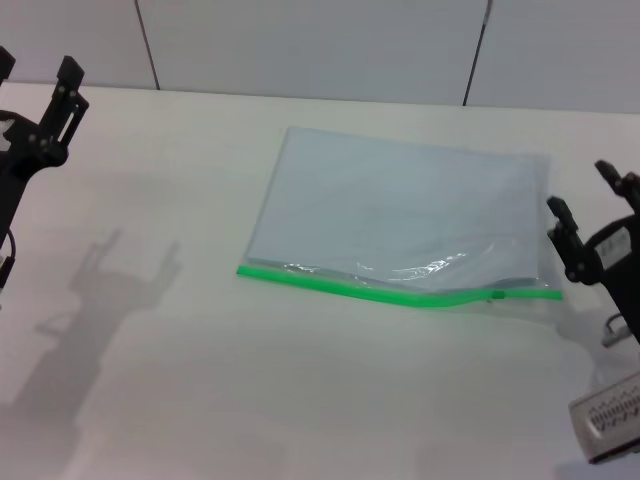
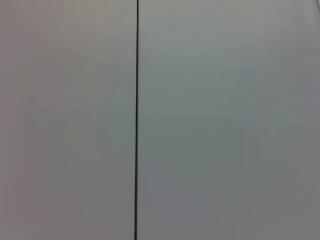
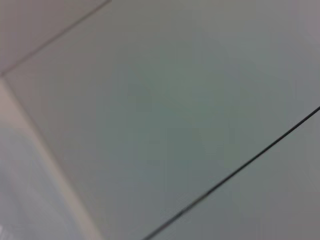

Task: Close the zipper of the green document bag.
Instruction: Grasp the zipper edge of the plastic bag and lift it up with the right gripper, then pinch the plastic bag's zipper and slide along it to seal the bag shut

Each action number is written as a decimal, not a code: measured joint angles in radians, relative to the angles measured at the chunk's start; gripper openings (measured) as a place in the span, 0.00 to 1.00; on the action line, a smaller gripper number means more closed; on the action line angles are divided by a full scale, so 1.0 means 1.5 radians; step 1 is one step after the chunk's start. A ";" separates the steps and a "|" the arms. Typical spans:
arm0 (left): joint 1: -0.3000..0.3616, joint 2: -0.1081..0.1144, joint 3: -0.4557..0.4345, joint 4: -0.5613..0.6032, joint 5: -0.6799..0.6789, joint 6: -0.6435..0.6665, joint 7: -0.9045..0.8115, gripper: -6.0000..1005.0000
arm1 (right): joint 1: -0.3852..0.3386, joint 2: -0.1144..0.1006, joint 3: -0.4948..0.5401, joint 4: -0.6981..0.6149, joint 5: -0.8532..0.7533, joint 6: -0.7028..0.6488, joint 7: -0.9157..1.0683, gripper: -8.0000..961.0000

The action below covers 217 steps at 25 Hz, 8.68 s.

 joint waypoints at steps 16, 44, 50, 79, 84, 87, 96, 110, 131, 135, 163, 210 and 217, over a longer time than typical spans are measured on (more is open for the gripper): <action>0.001 0.000 -0.003 0.002 -0.002 -0.007 0.000 0.77 | -0.013 0.000 -0.005 -0.014 0.095 0.132 -0.192 0.59; -0.001 0.000 -0.003 0.003 -0.002 -0.015 -0.002 0.77 | 0.007 0.000 -0.005 -0.115 0.063 0.195 -0.359 0.53; -0.002 0.000 -0.004 0.003 -0.002 -0.015 -0.003 0.77 | 0.020 0.000 -0.004 -0.116 0.065 0.230 -0.360 0.52; -0.046 0.000 0.003 0.016 0.163 -0.113 0.068 0.77 | 0.053 -0.002 -0.005 -0.169 0.035 0.214 -0.388 0.06; -0.070 -0.001 0.002 0.016 0.255 -0.164 0.094 0.76 | 0.080 -0.004 -0.005 -0.202 0.021 0.231 -0.376 0.06; -0.084 -0.001 0.002 0.016 0.304 -0.195 0.098 0.76 | 0.099 -0.003 -0.005 -0.210 0.007 0.246 -0.362 0.06; -0.102 -0.005 0.002 0.012 0.418 -0.209 0.165 0.76 | 0.115 -0.002 -0.005 -0.207 -0.001 0.248 -0.355 0.06; -0.100 -0.008 -0.004 -0.007 0.452 -0.172 0.300 0.75 | 0.112 -0.001 -0.005 -0.204 -0.008 0.249 -0.357 0.06; -0.101 -0.008 -0.001 -0.008 0.456 -0.169 0.347 0.70 | 0.103 0.000 -0.006 -0.209 -0.074 0.249 -0.354 0.06; -0.101 -0.008 0.000 -0.008 0.457 -0.169 0.357 0.56 | 0.103 0.000 -0.006 -0.209 -0.074 0.249 -0.355 0.06; -0.102 -0.009 0.001 -0.022 0.475 -0.176 0.409 0.14 | 0.104 0.001 -0.006 -0.207 -0.098 0.264 -0.355 0.06; -0.077 -0.005 -0.017 -0.022 0.416 -0.204 0.399 0.09 | 0.069 -0.004 -0.001 -0.102 -0.092 0.068 -0.133 0.06; -0.066 -0.004 -0.018 -0.021 0.388 -0.200 0.399 0.09 | 0.051 -0.004 0.016 -0.029 -0.089 -0.012 -0.027 0.06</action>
